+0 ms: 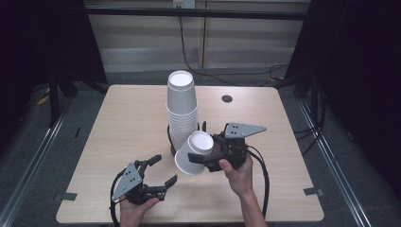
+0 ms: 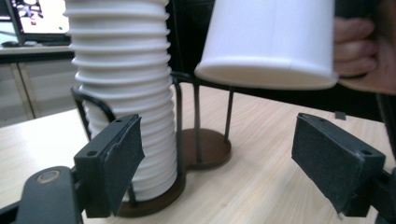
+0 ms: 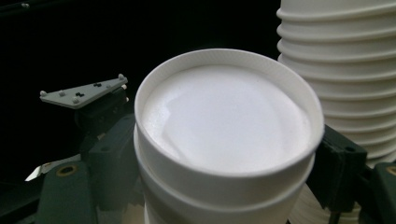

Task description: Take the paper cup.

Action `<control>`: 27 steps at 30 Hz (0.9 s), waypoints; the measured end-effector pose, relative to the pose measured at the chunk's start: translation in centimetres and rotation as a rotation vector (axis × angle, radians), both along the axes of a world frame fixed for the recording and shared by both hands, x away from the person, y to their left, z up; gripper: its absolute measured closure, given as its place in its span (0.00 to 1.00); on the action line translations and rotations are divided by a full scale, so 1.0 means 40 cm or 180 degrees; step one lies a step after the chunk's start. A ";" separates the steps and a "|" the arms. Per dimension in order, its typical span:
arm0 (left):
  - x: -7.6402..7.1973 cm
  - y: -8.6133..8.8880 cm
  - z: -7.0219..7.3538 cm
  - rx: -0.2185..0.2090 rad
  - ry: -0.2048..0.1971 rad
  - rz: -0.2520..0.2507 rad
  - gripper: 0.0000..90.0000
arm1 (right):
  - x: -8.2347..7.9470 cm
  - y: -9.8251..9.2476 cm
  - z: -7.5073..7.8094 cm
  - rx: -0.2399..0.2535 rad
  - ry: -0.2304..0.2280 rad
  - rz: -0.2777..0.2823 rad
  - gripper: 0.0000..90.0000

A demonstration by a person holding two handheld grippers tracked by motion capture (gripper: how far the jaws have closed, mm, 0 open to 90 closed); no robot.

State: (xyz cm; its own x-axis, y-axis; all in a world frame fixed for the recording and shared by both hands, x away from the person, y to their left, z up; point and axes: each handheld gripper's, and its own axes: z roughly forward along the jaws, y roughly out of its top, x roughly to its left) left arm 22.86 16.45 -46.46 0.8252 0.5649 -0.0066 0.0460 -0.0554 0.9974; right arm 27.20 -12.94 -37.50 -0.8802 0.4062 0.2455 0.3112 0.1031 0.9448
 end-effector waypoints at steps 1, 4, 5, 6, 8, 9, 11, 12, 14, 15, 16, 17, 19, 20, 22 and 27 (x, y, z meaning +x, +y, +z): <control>-0.001 -0.004 0.003 -0.0023 0.0006 -0.0031 0.18 | 0.000 0.003 -0.003 0.0002 0.0006 0.0003 0.24; -0.002 -0.009 0.014 0.0050 -0.0039 -0.0082 0.18 | 0.000 0.014 -0.015 -0.0001 0.0026 0.0021 0.24; -0.004 -0.011 0.016 0.0028 -0.0021 -0.0092 0.18 | -0.001 0.017 -0.018 -0.0018 0.0031 0.0023 0.24; -0.003 -0.013 0.018 0.0036 -0.0037 -0.0122 0.17 | -0.001 0.020 -0.022 -0.0024 0.0022 0.0031 0.25; -0.003 -0.014 0.019 0.0040 -0.0020 -0.0136 0.17 | -0.001 0.024 -0.027 -0.0033 0.0038 0.0024 0.25; -0.003 -0.014 0.020 0.0034 -0.0013 -0.0146 0.17 | -0.001 0.025 -0.029 -0.0041 0.0038 0.0025 0.24; -0.004 -0.015 0.020 0.0042 -0.0027 -0.0190 0.17 | -0.001 0.026 -0.035 -0.0037 0.0047 0.0035 0.24; -0.004 -0.017 0.020 0.0055 -0.0028 -0.0199 0.17 | -0.001 0.027 -0.038 -0.0045 0.0049 0.0043 0.24; -0.004 -0.024 0.021 0.0059 -0.0016 -0.0238 0.17 | 0.000 0.030 -0.046 -0.0047 0.0073 0.0044 0.24; -0.004 -0.025 0.022 0.0080 -0.0020 -0.0253 0.17 | 0.001 0.031 -0.049 -0.0039 0.0090 0.0051 0.25; -0.003 -0.030 0.022 0.0079 -0.0029 -0.0270 0.17 | 0.001 0.033 -0.051 -0.0041 0.0091 0.0063 0.25; -0.003 -0.033 0.023 0.0080 -0.0034 -0.0281 0.17 | 0.000 0.037 -0.054 -0.0064 0.0093 0.0060 0.25; -0.004 -0.041 0.023 0.0089 -0.0032 -0.0310 0.17 | -0.001 0.041 -0.058 -0.0072 0.0091 0.0076 0.25; -0.004 -0.044 0.023 0.0104 -0.0037 -0.0309 0.17 | -0.001 0.042 -0.059 -0.0073 0.0099 0.0080 0.25; -0.002 -0.049 0.023 0.0113 -0.0035 -0.0321 0.17 | -0.001 0.044 -0.062 -0.0086 0.0101 0.0090 0.25; 0.004 -0.054 0.023 0.0100 0.0004 -0.0346 0.16 | -0.003 0.048 -0.065 -0.0055 0.0108 0.0117 0.25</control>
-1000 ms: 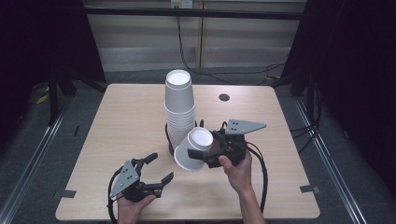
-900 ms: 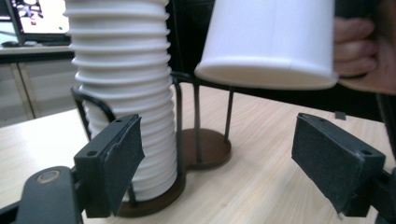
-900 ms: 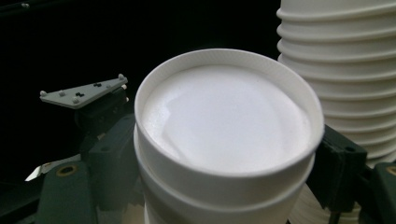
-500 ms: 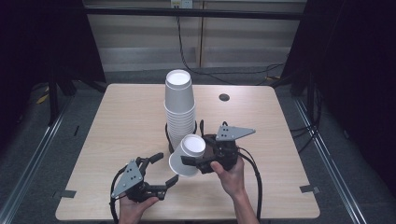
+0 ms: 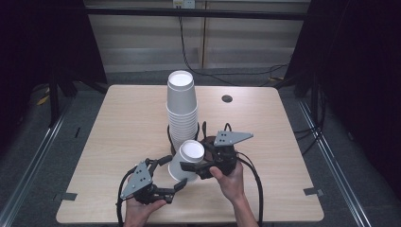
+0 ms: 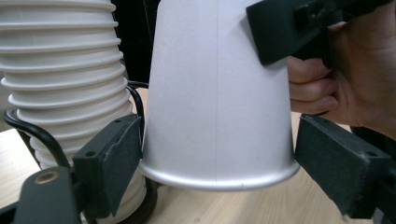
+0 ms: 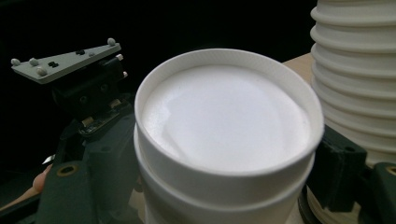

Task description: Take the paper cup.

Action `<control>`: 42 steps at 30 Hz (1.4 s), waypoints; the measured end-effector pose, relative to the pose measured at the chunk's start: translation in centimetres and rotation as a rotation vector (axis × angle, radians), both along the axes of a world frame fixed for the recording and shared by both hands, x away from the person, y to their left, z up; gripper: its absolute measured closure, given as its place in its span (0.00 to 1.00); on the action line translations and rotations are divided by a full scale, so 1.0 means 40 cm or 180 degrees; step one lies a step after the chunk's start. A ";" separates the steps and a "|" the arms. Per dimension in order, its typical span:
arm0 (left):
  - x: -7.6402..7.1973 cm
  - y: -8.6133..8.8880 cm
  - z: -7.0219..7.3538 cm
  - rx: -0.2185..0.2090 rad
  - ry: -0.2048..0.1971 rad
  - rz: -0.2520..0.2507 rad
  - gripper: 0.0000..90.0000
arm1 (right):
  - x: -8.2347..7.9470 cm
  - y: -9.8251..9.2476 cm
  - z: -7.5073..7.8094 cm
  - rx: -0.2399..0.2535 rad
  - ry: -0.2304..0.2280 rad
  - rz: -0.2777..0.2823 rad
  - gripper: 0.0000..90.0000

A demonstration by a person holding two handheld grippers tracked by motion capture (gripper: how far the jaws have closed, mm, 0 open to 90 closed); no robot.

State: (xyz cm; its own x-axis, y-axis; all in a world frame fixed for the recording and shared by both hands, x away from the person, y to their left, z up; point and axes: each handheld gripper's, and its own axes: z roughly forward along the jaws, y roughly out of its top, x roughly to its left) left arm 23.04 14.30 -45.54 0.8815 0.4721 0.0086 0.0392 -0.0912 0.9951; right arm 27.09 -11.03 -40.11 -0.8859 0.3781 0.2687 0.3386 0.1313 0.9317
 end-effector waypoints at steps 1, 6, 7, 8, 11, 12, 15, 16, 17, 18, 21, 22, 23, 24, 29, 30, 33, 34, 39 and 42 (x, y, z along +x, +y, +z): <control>0.003 -0.001 0.000 0.0024 0.0009 -0.0008 0.15 | -0.001 0.001 0.000 -0.0002 -0.0006 -0.0001 0.25; 0.010 -0.010 0.000 0.0059 0.0030 -0.0024 0.12 | 0.000 0.008 -0.006 0.0012 0.0013 0.0024 0.25; 0.010 -0.012 0.001 0.0051 0.0038 -0.0019 0.12 | 0.000 0.010 -0.009 0.0009 0.0017 0.0037 0.25; 0.011 -0.016 0.002 0.0040 0.0038 -0.0017 0.12 | 0.000 0.012 -0.010 0.0012 0.0021 0.0045 0.25; 0.012 -0.022 0.001 0.0099 0.0056 -0.0012 0.11 | 0.001 0.020 -0.015 0.0026 0.0036 0.0103 0.25; 0.013 -0.023 -0.001 0.0132 0.0038 -0.0012 0.11 | 0.000 0.023 -0.015 0.0028 0.0037 0.0108 0.25; 0.017 -0.022 -0.006 0.0142 0.0098 -0.0043 0.11 | 0.000 0.030 -0.021 -0.0001 0.0048 0.0115 0.25; 0.018 -0.021 -0.007 0.0146 0.0091 -0.0054 0.11 | 0.000 0.030 -0.021 -0.0001 0.0048 0.0115 0.25; 0.019 -0.022 -0.008 0.0126 0.0092 -0.0056 0.11 | 0.000 0.030 -0.022 0.0018 0.0041 0.0109 0.25; 0.020 -0.021 -0.009 0.0109 0.0103 -0.0054 0.11 | -0.001 0.029 -0.021 0.0028 0.0028 0.0100 0.25; 0.022 -0.023 -0.009 0.0124 0.0115 -0.0080 0.12 | -0.003 0.029 -0.022 0.0022 0.0021 0.0095 0.25; 0.022 -0.023 -0.009 0.0132 0.0123 -0.0083 0.13 | -0.003 0.029 -0.023 0.0014 0.0024 0.0095 0.25; 0.022 -0.024 -0.010 0.0145 0.0111 -0.0082 0.14 | -0.002 0.028 -0.023 0.0006 0.0025 0.0095 0.24; 0.021 -0.024 -0.010 0.0159 0.0111 -0.0068 0.15 | -0.002 0.027 -0.024 0.0001 0.0019 0.0096 0.24; 0.020 -0.022 -0.007 0.0198 0.0104 -0.0082 0.19 | -0.004 0.027 -0.025 0.0001 0.0005 0.0087 0.22; 0.021 -0.021 -0.005 0.0201 0.0098 -0.0076 0.19 | -0.003 0.029 -0.024 0.0009 0.0001 0.0079 0.22; 0.023 -0.018 -0.001 0.0205 0.0101 -0.0084 0.20 | -0.003 0.033 -0.020 0.0000 -0.0040 0.0064 0.20; 0.023 -0.017 0.000 0.0207 0.0111 -0.0100 0.20 | -0.004 0.034 -0.019 -0.0003 -0.0073 0.0043 0.18; 0.021 -0.014 0.000 0.0248 0.0158 -0.0136 0.20 | -0.003 0.035 -0.013 0.0008 -0.0105 -0.0013 0.14; 0.022 -0.014 -0.005 0.0282 0.0173 -0.0152 0.20 | -0.002 0.034 -0.013 0.0039 -0.0123 -0.0022 0.14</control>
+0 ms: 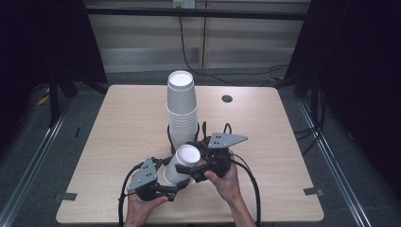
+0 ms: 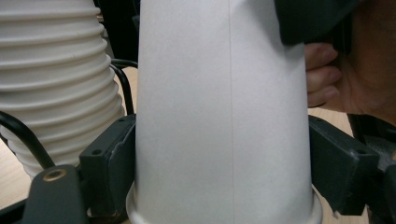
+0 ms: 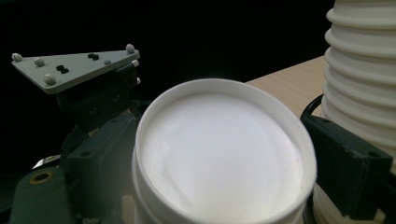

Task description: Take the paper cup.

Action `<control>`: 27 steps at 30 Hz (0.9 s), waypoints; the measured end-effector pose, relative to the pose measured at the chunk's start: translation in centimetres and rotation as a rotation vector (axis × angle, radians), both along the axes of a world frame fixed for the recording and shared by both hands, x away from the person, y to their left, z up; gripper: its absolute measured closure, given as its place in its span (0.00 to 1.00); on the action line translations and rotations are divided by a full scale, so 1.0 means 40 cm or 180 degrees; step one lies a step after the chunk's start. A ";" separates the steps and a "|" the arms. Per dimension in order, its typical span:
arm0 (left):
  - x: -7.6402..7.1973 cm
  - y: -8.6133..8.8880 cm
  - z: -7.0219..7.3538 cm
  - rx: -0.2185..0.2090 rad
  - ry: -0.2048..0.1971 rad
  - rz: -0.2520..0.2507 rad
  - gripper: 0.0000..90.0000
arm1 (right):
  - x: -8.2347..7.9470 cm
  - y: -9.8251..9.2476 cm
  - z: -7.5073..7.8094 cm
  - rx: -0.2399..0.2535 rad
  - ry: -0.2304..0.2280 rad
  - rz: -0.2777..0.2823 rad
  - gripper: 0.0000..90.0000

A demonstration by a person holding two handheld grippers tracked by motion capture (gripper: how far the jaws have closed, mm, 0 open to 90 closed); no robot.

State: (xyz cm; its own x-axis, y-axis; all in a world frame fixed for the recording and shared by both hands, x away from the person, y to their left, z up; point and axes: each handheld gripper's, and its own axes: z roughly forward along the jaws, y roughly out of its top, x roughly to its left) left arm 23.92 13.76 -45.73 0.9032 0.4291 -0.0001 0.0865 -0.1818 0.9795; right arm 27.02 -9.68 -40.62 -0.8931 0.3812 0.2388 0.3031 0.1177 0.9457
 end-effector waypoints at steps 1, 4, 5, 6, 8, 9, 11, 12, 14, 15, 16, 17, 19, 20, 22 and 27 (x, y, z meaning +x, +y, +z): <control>0.000 0.001 -0.001 0.0011 0.0011 0.0006 0.20 | -0.001 -0.001 0.000 -0.0005 0.0006 0.0004 0.14; 0.001 0.010 -0.005 0.0003 0.0044 0.0031 0.20 | -0.003 -0.005 0.001 -0.0028 0.0005 -0.0040 0.14; 0.002 0.015 -0.006 0.0020 0.0049 0.0033 0.20 | -0.003 -0.007 0.001 -0.0026 0.0001 -0.0026 0.14; 0.003 0.019 -0.008 0.0033 0.0061 0.0046 0.20 | -0.004 -0.009 0.002 -0.0024 -0.0008 -0.0019 0.14; 0.006 0.027 -0.010 0.0053 0.0084 0.0065 0.20 | -0.005 -0.015 0.003 -0.0032 -0.0013 -0.0038 0.14; 0.006 0.034 -0.009 0.0082 0.0102 0.0088 0.20 | -0.006 -0.019 0.003 -0.0033 -0.0012 -0.0045 0.14; 0.008 0.040 -0.009 0.0071 0.0111 0.0093 0.20 | -0.007 -0.026 0.002 0.0011 -0.0033 -0.0034 0.14; 0.008 0.044 -0.008 0.0105 0.0109 0.0110 0.20 | -0.008 -0.029 0.000 0.0016 -0.0008 -0.0034 0.14; 0.007 0.048 -0.009 0.0116 0.0118 0.0112 0.20 | -0.011 -0.033 -0.003 0.0009 -0.0007 -0.0026 0.14; 0.008 0.050 -0.009 0.0143 0.0110 0.0115 0.20 | -0.011 -0.035 -0.005 0.0013 -0.0017 -0.0016 0.14; 0.009 0.051 -0.010 0.0178 0.0100 0.0122 0.20 | -0.012 -0.036 -0.007 0.0006 0.0004 -0.0014 0.14; 0.009 0.052 -0.011 0.0210 0.0101 0.0125 0.20 | -0.013 -0.039 -0.010 -0.0019 -0.0003 -0.0019 0.14; 0.010 0.053 -0.013 0.0295 0.0112 0.0114 0.20 | -0.013 -0.041 -0.011 -0.0025 -0.0002 -0.0012 0.14; 0.010 0.053 -0.013 0.0315 0.0120 0.0122 0.21 | -0.014 -0.044 -0.013 -0.0047 -0.0001 -0.0021 0.14; 0.012 0.055 -0.015 0.0325 0.0134 0.0115 0.21 | -0.014 -0.046 -0.014 -0.0060 0.0004 -0.0033 0.15; 0.016 0.062 -0.013 0.0384 0.0189 0.0099 0.21 | -0.018 -0.057 -0.025 -0.0170 0.0040 -0.0034 0.15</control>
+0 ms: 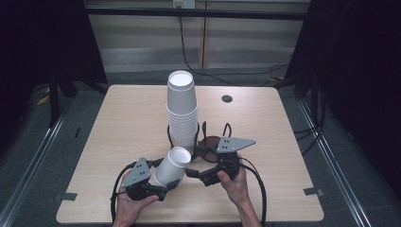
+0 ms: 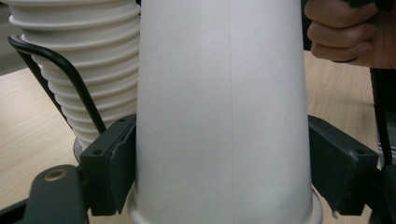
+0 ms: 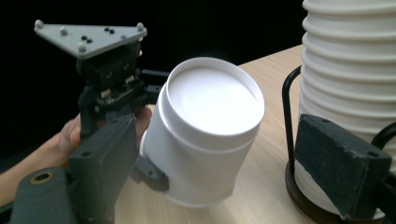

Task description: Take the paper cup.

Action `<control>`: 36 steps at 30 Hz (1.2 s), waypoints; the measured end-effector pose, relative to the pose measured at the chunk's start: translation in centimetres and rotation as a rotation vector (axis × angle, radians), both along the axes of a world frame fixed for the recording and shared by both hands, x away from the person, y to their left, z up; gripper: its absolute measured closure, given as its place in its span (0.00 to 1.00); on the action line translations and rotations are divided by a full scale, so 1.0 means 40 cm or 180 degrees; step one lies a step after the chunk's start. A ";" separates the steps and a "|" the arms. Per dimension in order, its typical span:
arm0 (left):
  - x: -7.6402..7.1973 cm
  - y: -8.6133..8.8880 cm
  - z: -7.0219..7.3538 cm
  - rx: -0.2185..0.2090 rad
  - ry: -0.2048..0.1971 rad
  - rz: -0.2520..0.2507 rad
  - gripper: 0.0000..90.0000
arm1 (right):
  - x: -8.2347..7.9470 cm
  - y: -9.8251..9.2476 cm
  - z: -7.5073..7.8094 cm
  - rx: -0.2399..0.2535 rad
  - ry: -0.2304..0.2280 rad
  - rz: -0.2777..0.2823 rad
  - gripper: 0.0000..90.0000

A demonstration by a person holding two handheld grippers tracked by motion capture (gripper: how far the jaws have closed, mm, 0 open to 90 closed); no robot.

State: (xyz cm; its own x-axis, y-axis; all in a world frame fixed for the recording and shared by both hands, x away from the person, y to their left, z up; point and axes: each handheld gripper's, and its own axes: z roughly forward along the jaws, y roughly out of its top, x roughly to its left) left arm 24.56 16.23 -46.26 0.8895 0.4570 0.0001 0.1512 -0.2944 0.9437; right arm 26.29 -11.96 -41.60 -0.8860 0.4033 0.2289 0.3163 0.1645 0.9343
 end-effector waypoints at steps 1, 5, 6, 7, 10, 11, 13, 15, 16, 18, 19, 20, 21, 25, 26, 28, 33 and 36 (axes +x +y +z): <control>0.000 0.000 0.000 0.0004 0.0019 -0.0005 0.21 | 0.000 -0.003 -0.002 0.0000 -0.0004 0.0010 0.15; 0.004 -0.002 0.003 0.0101 0.0032 -0.0065 0.21 | -0.003 -0.014 -0.004 -0.0014 -0.0023 0.0040 0.14; 0.004 -0.004 0.004 0.0128 0.0038 -0.0055 0.21 | -0.005 -0.016 -0.005 -0.0015 -0.0009 0.0046 0.15; 0.005 -0.005 0.005 0.0154 0.0039 -0.0059 0.21 | -0.006 -0.019 -0.007 -0.0043 -0.0004 0.0039 0.15; 0.006 -0.004 0.010 0.0176 0.0045 -0.0080 0.21 | -0.007 -0.023 -0.013 -0.0151 0.0010 0.0014 0.15; 0.006 -0.004 0.012 0.0190 0.0051 -0.0082 0.21 | -0.007 -0.024 -0.015 -0.0202 0.0032 -0.0006 0.15; 0.006 -0.003 0.017 0.0237 0.0045 -0.0101 0.21 | -0.008 -0.026 -0.020 -0.0255 0.0046 0.0002 0.15; 0.008 -0.002 0.019 0.0272 0.0061 -0.0129 0.21 | -0.008 -0.028 -0.024 -0.0264 0.0060 0.0016 0.15; 0.009 -0.001 0.020 0.0285 0.0056 -0.0130 0.21 | -0.008 -0.028 -0.025 -0.0277 0.0067 0.0016 0.15; 0.009 -0.001 0.019 0.0298 0.0086 -0.0141 0.21 | -0.008 -0.028 -0.025 -0.0303 0.0073 0.0049 0.15; 0.010 0.000 0.020 0.0332 0.0088 -0.0150 0.21 | -0.008 -0.028 -0.025 -0.0330 0.0077 0.0067 0.15; 0.010 0.000 0.021 0.0367 0.0088 -0.0168 0.21 | -0.008 -0.027 -0.025 -0.0361 0.0078 0.0082 0.15; 0.009 0.000 0.024 0.0394 0.0075 -0.0168 0.21 | -0.008 -0.027 -0.025 -0.0392 0.0084 0.0102 0.15; 0.011 -0.003 0.035 0.0448 0.0084 -0.0228 0.21 | -0.009 -0.030 -0.025 -0.0436 0.0093 0.0167 0.15; 0.011 -0.005 0.038 0.0463 0.0080 -0.0234 0.21 | -0.009 -0.030 -0.025 -0.0456 0.0100 0.0165 0.15; 0.012 -0.006 0.044 0.0538 0.0066 -0.0265 0.21 | -0.010 -0.029 -0.025 -0.0554 0.0101 0.0171 0.15; 0.015 -0.011 0.051 0.0639 0.0078 -0.0321 0.21 | -0.007 -0.020 -0.025 -0.0726 0.0139 0.0277 0.15; 0.018 -0.017 0.055 0.0706 0.0089 -0.0358 0.21 | -0.003 -0.016 -0.025 -0.0799 0.0132 0.0307 0.16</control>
